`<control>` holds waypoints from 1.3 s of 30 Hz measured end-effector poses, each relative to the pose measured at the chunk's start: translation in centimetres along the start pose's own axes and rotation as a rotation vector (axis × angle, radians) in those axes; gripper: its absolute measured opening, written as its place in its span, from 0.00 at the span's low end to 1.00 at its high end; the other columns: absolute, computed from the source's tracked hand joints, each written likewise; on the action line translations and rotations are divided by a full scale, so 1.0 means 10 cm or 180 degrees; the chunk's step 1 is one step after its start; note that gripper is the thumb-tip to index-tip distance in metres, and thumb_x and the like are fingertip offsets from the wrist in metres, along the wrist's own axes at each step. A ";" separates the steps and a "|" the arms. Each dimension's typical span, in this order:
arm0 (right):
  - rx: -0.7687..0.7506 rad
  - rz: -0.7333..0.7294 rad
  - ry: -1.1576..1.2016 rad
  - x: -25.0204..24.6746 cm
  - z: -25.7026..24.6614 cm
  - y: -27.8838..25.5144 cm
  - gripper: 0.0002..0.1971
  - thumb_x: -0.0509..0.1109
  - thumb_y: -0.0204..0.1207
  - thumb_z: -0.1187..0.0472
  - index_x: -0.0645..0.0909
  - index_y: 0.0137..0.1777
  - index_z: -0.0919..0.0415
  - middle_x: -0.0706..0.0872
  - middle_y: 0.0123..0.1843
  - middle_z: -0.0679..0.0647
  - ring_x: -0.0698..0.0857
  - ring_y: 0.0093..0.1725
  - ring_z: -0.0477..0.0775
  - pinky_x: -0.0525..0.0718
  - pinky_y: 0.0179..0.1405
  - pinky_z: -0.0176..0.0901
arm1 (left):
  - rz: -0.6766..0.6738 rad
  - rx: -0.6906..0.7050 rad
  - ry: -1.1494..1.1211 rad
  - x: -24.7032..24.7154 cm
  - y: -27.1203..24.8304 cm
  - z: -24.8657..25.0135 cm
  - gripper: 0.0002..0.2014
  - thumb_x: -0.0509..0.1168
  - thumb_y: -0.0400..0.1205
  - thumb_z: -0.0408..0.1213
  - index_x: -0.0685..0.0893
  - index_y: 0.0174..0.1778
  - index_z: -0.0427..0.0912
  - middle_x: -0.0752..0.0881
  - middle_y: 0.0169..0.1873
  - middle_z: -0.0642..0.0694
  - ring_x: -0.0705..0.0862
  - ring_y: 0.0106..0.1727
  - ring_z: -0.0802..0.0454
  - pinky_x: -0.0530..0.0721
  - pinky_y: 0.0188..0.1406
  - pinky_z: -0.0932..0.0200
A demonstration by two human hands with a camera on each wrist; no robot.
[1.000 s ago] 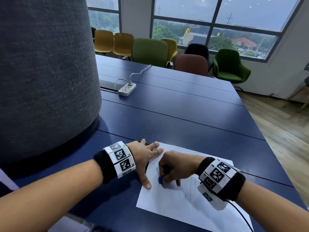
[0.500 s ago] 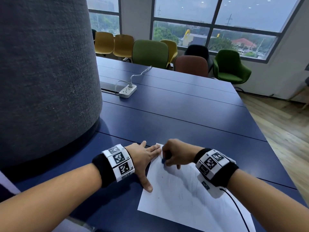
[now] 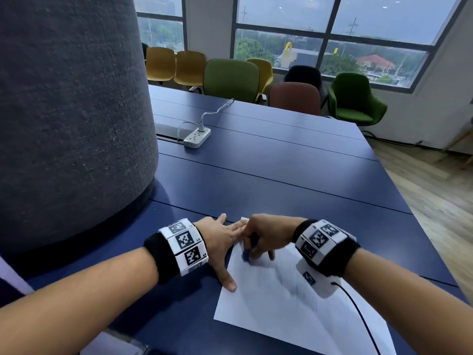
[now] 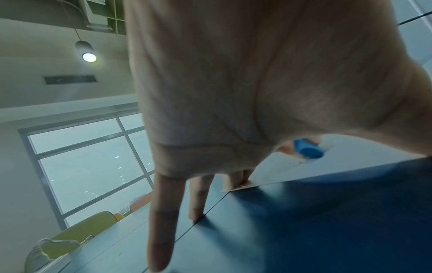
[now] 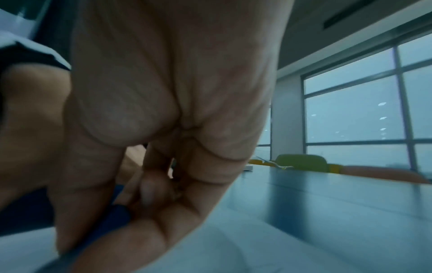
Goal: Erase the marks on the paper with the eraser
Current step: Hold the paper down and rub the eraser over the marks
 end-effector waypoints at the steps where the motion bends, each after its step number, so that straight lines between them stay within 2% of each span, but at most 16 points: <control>1: 0.0083 0.0175 0.0028 -0.08 0.05 0.02 0.03 0.76 0.72 0.67 0.85 0.43 0.67 0.90 0.42 0.62 0.90 0.31 0.55 0.86 0.24 0.39 | 0.0000 0.0001 0.0010 0.00 0.01 0.00 0.68 0.76 0.59 0.72 0.35 0.84 0.60 0.42 0.85 0.64 0.49 0.84 0.32 0.72 0.72 0.43; 4: 0.0133 0.0643 0.0057 -0.17 0.09 0.04 0.04 0.76 0.72 0.66 0.85 0.42 0.67 0.91 0.40 0.59 0.90 0.30 0.59 0.85 0.22 0.39 | -0.0008 -0.0031 0.0026 0.02 0.02 -0.02 0.68 0.75 0.59 0.73 0.36 0.84 0.60 0.42 0.85 0.63 0.48 0.85 0.32 0.70 0.73 0.42; 6: -0.0025 0.0429 0.0127 -0.05 0.01 0.01 0.03 0.76 0.72 0.69 0.85 0.42 0.68 0.87 0.32 0.42 0.89 0.27 0.50 0.85 0.23 0.38 | -0.0003 -0.0026 0.0018 0.02 0.02 -0.03 0.68 0.75 0.59 0.73 0.36 0.84 0.60 0.43 0.85 0.63 0.47 0.85 0.32 0.71 0.73 0.42; 8: -0.0100 0.0071 0.0174 0.09 -0.04 -0.02 0.03 0.76 0.72 0.71 0.84 0.42 0.68 0.83 0.26 0.37 0.84 0.24 0.41 0.85 0.23 0.38 | 0.0001 -0.0016 0.0027 0.02 0.03 -0.02 0.68 0.76 0.59 0.72 0.36 0.84 0.59 0.44 0.85 0.63 0.48 0.85 0.32 0.72 0.72 0.43; 10: -0.0041 0.0169 0.0091 0.01 -0.02 -0.01 0.03 0.76 0.72 0.68 0.84 0.41 0.67 0.87 0.30 0.40 0.87 0.27 0.44 0.86 0.24 0.39 | -0.0028 -0.0008 0.0030 0.02 0.04 -0.02 0.68 0.76 0.59 0.73 0.35 0.84 0.61 0.41 0.85 0.64 0.47 0.85 0.32 0.72 0.72 0.43; 12: 0.0096 0.0513 0.0034 -0.12 0.04 0.00 0.04 0.76 0.72 0.66 0.86 0.42 0.68 0.91 0.38 0.53 0.91 0.31 0.57 0.87 0.25 0.41 | -0.0065 -0.0026 0.0038 0.03 0.05 -0.03 0.68 0.75 0.58 0.74 0.34 0.83 0.62 0.39 0.85 0.62 0.45 0.85 0.31 0.70 0.73 0.42; 14: 0.0081 0.0655 0.0031 -0.12 0.04 -0.03 0.03 0.75 0.72 0.67 0.85 0.41 0.68 0.89 0.38 0.52 0.90 0.32 0.60 0.87 0.25 0.41 | -0.0069 -0.0047 0.0025 0.03 0.04 -0.04 0.68 0.75 0.59 0.73 0.34 0.84 0.62 0.39 0.85 0.62 0.44 0.85 0.32 0.69 0.74 0.42; 16: -0.0105 0.0377 0.0081 0.02 -0.06 -0.08 0.03 0.75 0.72 0.70 0.83 0.40 0.65 0.86 0.35 0.46 0.88 0.31 0.58 0.87 0.24 0.40 | -0.0051 -0.0042 0.0002 0.04 0.03 -0.03 0.67 0.76 0.60 0.72 0.36 0.84 0.60 0.40 0.85 0.62 0.44 0.85 0.33 0.69 0.74 0.44; 19: -0.0186 -0.0080 0.0101 0.16 -0.12 -0.12 0.05 0.76 0.73 0.70 0.83 0.41 0.62 0.86 0.37 0.52 0.85 0.29 0.51 0.86 0.24 0.36 | -0.0128 -0.0061 -0.0034 0.03 0.03 -0.02 0.67 0.76 0.61 0.71 0.37 0.85 0.59 0.40 0.85 0.62 0.43 0.85 0.34 0.67 0.76 0.44; 22: -0.0107 0.0326 0.0113 0.06 -0.08 -0.09 0.04 0.75 0.73 0.68 0.84 0.42 0.68 0.87 0.37 0.54 0.85 0.27 0.53 0.85 0.23 0.37 | -0.0076 -0.0029 -0.0078 0.02 0.02 -0.02 0.68 0.76 0.60 0.70 0.35 0.84 0.60 0.40 0.85 0.64 0.43 0.85 0.34 0.68 0.75 0.44; 24: -0.0117 0.0449 0.0063 0.09 -0.09 -0.11 0.04 0.74 0.73 0.68 0.83 0.44 0.70 0.84 0.34 0.47 0.86 0.28 0.55 0.86 0.25 0.40 | -0.0079 -0.0054 -0.0063 0.02 0.01 -0.02 0.68 0.77 0.60 0.70 0.35 0.84 0.59 0.40 0.85 0.63 0.43 0.85 0.34 0.67 0.76 0.43; 28: -0.0217 -0.0107 0.0142 0.27 -0.17 -0.20 0.05 0.74 0.74 0.69 0.81 0.40 0.62 0.84 0.35 0.49 0.84 0.28 0.52 0.85 0.25 0.35 | -0.0210 -0.0112 -0.0027 0.05 0.04 -0.03 0.68 0.75 0.61 0.71 0.35 0.85 0.56 0.36 0.84 0.61 0.40 0.85 0.35 0.64 0.78 0.41; 33: -0.0172 0.0568 0.0134 0.07 -0.10 -0.17 0.01 0.71 0.76 0.69 0.82 0.44 0.66 0.80 0.36 0.44 0.85 0.28 0.55 0.86 0.25 0.39 | -0.0118 -0.0080 -0.0152 0.05 0.02 -0.04 0.68 0.77 0.60 0.69 0.34 0.83 0.62 0.40 0.84 0.65 0.40 0.85 0.36 0.68 0.76 0.42; 35: -0.0242 0.0370 0.0090 0.16 -0.16 -0.20 0.01 0.71 0.76 0.69 0.82 0.45 0.65 0.82 0.34 0.46 0.85 0.27 0.56 0.85 0.24 0.40 | -0.0139 -0.0115 -0.0111 0.06 0.03 -0.04 0.68 0.77 0.60 0.70 0.35 0.84 0.60 0.39 0.84 0.64 0.39 0.85 0.37 0.67 0.76 0.42; 37: -0.0199 -0.0078 -0.0019 0.27 -0.22 -0.26 0.02 0.72 0.76 0.67 0.81 0.44 0.64 0.82 0.32 0.46 0.84 0.24 0.52 0.81 0.23 0.35 | -0.0194 -0.0151 -0.0054 0.07 0.05 -0.04 0.68 0.75 0.60 0.71 0.35 0.85 0.57 0.36 0.84 0.63 0.39 0.85 0.37 0.65 0.77 0.41; 39: -0.0105 -0.0156 -0.0114 0.24 -0.20 -0.26 0.05 0.72 0.77 0.64 0.82 0.44 0.66 0.85 0.35 0.50 0.84 0.24 0.50 0.80 0.23 0.32 | -0.0209 -0.0152 -0.0071 0.08 0.05 -0.05 0.68 0.75 0.60 0.72 0.35 0.85 0.56 0.35 0.84 0.62 0.39 0.85 0.37 0.64 0.78 0.41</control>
Point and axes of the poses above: each hand's wrist, its own y-axis towards the middle knuckle, its own x-axis out of the palm, z = x × y, the point moved 5 cm from there along y, towards the middle knuckle
